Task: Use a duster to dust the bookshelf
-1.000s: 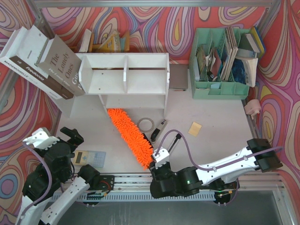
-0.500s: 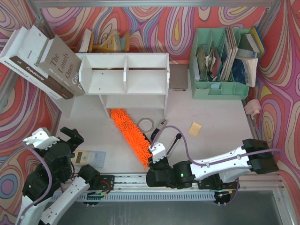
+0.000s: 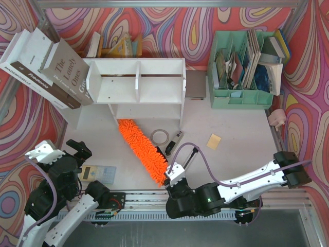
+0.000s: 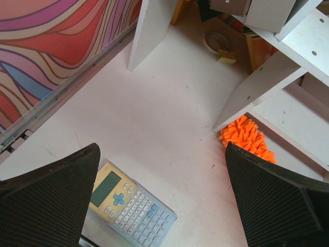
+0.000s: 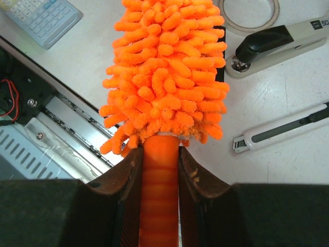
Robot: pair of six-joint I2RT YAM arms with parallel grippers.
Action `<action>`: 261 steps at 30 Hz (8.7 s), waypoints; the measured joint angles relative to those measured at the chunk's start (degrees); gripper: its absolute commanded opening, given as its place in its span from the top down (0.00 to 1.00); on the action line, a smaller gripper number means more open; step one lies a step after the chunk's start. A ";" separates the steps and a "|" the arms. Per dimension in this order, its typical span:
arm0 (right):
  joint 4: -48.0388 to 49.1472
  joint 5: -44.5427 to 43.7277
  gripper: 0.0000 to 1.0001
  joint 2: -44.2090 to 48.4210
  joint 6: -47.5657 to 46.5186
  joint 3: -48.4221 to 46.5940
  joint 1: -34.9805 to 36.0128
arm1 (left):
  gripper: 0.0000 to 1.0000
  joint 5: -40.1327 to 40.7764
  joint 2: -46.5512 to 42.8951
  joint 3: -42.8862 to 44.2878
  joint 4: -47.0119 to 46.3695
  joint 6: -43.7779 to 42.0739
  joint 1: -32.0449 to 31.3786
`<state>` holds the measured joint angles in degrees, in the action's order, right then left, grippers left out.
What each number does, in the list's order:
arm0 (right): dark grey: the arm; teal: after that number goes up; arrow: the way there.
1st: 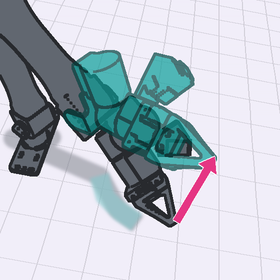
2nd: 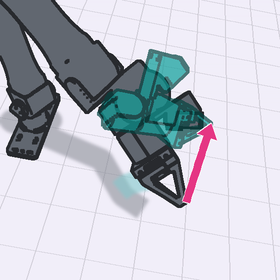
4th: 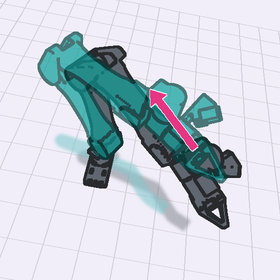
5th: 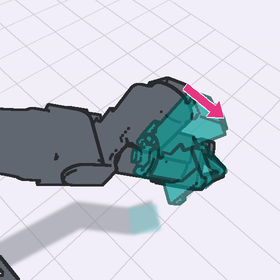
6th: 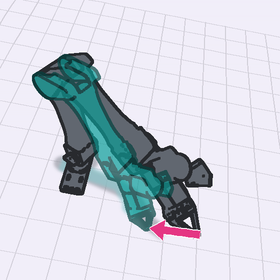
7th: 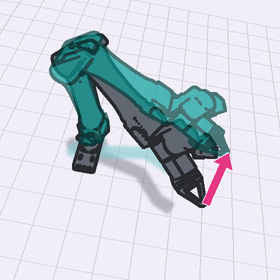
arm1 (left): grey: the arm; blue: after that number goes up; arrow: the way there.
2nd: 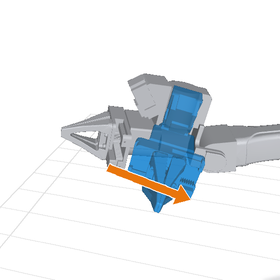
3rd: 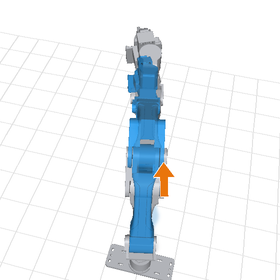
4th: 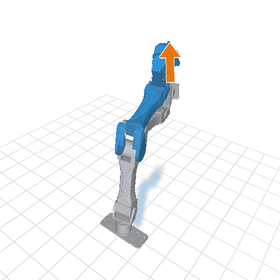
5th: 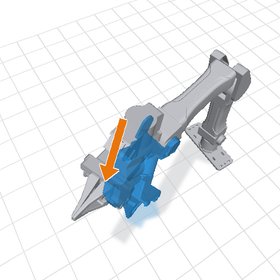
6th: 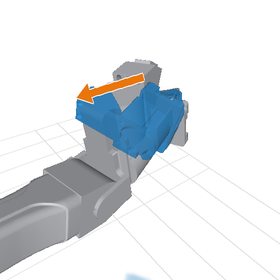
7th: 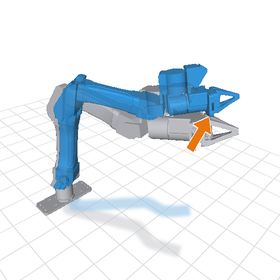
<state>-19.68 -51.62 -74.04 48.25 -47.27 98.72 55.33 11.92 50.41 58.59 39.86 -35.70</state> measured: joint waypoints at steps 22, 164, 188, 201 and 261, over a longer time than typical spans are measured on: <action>-4.44 8.92 1.00 2.82 -5.73 0.28 1.09 | 0.02 0.00 0.09 -0.02 0.00 0.00 0.00; 12.11 -14.08 1.00 -41.44 4.15 -43.58 -8.61 | 0.02 1.31 -3.69 0.00 0.68 1.09 0.00; 37.62 2.64 1.00 -40.48 -24.00 -35.23 -9.68 | 0.02 1.29 -3.69 0.00 0.68 1.05 0.00; 28.20 7.13 1.00 -40.81 -19.12 -35.47 -11.32 | 0.02 -1.92 -3.65 -0.37 -1.44 -2.84 0.00; 26.03 12.57 1.00 -35.67 -21.20 -30.64 -13.40 | 0.02 -5.99 -3.74 -1.05 -3.93 -6.23 0.00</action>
<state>6.35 -39.05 -109.71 27.05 -77.91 85.32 49.34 8.19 49.36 54.65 33.63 -35.70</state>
